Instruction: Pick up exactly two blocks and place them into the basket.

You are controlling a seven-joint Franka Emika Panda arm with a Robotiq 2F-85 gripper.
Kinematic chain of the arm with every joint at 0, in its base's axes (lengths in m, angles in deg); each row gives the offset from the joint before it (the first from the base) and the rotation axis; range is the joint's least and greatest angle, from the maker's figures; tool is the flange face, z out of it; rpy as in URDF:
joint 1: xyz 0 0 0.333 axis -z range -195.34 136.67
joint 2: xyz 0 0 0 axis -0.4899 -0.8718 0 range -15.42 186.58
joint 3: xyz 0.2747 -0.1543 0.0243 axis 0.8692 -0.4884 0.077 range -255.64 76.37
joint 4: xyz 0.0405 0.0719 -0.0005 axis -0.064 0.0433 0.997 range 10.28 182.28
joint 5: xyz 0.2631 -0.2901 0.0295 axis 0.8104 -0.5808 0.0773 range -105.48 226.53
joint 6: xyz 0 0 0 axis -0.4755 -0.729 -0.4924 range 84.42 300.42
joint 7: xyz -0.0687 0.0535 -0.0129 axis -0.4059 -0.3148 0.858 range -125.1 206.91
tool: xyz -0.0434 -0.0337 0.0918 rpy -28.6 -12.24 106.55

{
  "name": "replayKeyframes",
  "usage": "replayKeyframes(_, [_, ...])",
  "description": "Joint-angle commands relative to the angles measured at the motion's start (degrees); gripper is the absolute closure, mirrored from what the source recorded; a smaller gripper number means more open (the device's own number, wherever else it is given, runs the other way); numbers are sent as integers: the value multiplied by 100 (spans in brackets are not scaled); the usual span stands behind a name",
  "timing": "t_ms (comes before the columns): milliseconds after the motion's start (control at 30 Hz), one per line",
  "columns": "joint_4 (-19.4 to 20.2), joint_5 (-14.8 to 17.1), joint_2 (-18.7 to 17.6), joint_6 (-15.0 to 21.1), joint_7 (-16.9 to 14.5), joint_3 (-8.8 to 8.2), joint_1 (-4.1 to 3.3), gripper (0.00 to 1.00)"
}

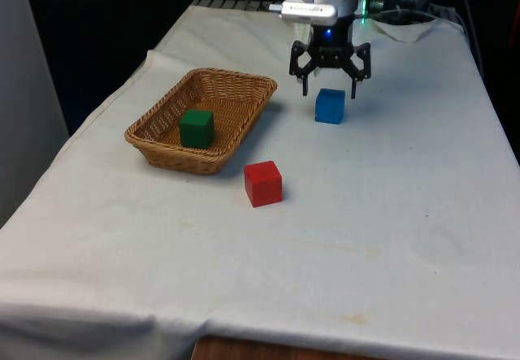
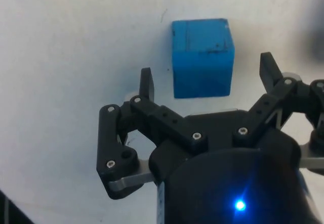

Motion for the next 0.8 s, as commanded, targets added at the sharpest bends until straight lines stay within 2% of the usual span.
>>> replayKeyframes(0, [0, 40, -34, 63, -34, 11, 11, 0])
replayKeyframes(267, [-57, 23, -281, 195, 6, 23, -6, 0])
replayKeyframes(533, [-92, 34, -372, 229, 6, 52, -6, 0])
replayKeyframes(633, [-92, 0, -367, 183, 6, 29, -6, 30])
replayKeyframes(667, [-103, 34, -395, 229, 0, 57, 0, 30])
replayKeyframes(767, [-109, 34, -407, 229, 0, 57, 0, 65])
